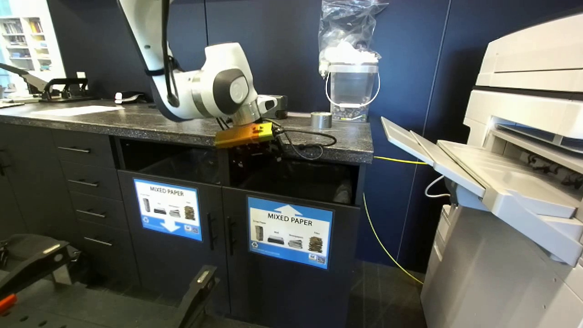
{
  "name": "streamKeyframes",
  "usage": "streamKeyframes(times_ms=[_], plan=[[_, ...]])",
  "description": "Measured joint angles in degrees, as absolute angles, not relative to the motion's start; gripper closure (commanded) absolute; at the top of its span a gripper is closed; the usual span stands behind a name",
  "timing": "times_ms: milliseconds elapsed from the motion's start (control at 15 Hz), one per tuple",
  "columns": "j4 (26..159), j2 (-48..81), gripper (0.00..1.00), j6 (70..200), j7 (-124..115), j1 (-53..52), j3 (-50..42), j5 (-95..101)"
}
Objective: Put the two tissues into the rubbish can.
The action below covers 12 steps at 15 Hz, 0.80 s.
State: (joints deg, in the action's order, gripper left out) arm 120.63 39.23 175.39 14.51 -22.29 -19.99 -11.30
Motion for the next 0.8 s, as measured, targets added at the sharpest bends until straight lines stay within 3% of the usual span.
streamKeyframes(times_ms=[333,800], plan=[[122.78,22.75,0.00,152.43,16.80,-22.14,-20.79,-4.41],[123.27,-0.17,0.00,119.41,11.96,-11.41,-10.44,5.97]])
